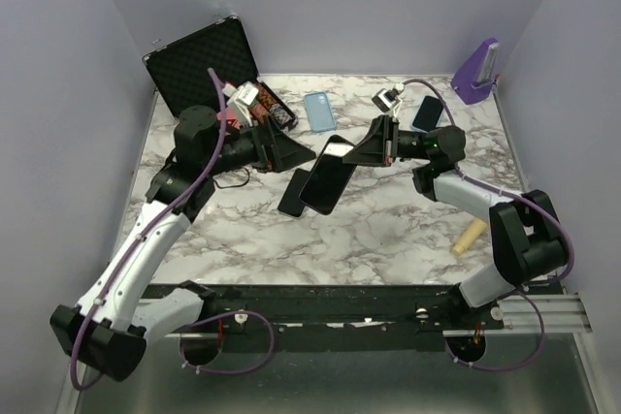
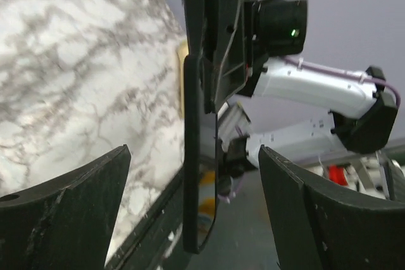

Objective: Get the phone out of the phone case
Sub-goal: Adjust the phone.

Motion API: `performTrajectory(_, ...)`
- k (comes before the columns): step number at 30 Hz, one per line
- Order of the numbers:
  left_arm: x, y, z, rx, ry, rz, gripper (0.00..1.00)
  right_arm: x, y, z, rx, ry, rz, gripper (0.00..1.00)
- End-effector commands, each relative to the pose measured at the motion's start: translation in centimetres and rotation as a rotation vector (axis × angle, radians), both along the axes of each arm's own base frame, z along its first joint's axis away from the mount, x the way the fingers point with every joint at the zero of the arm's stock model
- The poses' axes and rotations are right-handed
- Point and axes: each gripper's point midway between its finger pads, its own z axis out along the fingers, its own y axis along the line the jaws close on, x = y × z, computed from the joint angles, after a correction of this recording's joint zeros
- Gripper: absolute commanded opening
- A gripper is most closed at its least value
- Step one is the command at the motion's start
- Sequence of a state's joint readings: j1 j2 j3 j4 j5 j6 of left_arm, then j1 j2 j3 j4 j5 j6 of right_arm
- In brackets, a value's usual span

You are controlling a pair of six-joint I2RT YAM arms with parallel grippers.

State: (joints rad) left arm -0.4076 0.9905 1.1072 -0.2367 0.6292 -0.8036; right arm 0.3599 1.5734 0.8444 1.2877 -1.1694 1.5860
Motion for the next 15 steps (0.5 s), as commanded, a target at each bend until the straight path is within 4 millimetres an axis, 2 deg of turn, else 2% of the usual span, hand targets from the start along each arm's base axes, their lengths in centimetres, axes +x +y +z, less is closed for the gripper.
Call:
performTrajectory(1, -3.5, -2.6, -0.7, -0.015, -0.018, -0.308, 0.90, -1.7, -0.4, 1.5, -0.019, -0.195, 0.015, 0.01)
performTrajectory(6, -3.5, -4.5, -1.1, -0.002, 0.003, -0.361, 0.89, -1.8, -0.4, 1.7, -0.054, -0.228, 0.001, 0.01)
performTrajectory(15, -2.6, -6.8, -1.5, 0.021, 0.052, -0.420, 0.41, -2.5, -0.1, 2.2, -0.074, -0.271, 0.032, 0.01)
